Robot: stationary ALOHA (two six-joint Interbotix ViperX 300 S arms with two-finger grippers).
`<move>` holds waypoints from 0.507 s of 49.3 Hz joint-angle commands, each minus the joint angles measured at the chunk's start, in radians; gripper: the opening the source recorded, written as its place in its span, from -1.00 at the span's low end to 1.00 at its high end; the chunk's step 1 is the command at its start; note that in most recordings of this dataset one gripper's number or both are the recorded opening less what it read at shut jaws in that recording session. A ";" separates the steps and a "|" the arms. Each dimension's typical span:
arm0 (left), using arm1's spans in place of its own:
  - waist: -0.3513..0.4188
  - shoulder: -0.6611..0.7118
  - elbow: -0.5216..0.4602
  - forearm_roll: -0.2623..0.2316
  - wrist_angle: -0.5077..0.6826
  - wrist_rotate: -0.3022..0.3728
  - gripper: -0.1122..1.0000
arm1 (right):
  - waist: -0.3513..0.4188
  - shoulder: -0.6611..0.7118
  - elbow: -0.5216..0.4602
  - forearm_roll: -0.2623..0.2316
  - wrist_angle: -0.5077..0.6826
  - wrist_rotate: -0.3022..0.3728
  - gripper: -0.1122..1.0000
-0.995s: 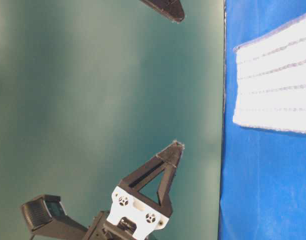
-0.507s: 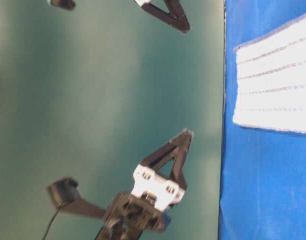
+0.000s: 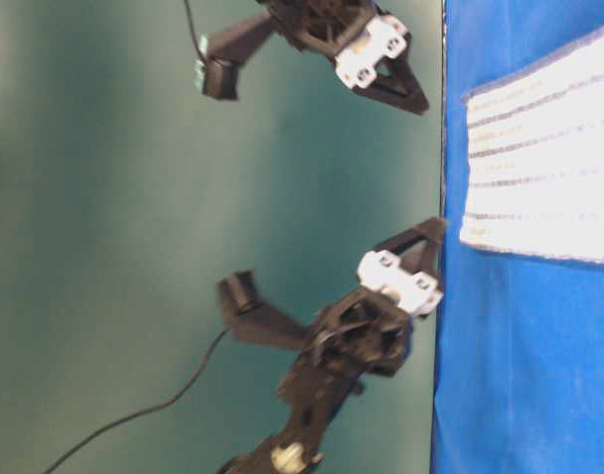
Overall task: Fold the blue towel.
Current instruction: 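Grasp the far end corners of the vertical strip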
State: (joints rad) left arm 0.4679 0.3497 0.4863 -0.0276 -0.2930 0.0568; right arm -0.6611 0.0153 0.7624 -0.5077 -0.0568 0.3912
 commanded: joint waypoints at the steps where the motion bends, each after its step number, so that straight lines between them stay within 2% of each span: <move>1: 0.018 0.025 -0.048 0.002 -0.014 0.002 0.51 | -0.015 0.032 -0.041 -0.006 -0.014 -0.003 0.31; 11: 0.051 0.109 -0.091 0.002 -0.023 0.002 0.51 | -0.037 0.123 -0.061 -0.008 -0.020 -0.006 0.31; 25: 0.051 0.112 -0.098 0.002 -0.018 -0.002 0.49 | -0.055 0.155 -0.061 -0.008 -0.032 -0.006 0.31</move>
State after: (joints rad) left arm 0.5170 0.4786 0.4080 -0.0276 -0.3083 0.0552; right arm -0.7087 0.1841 0.7179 -0.5139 -0.0813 0.3866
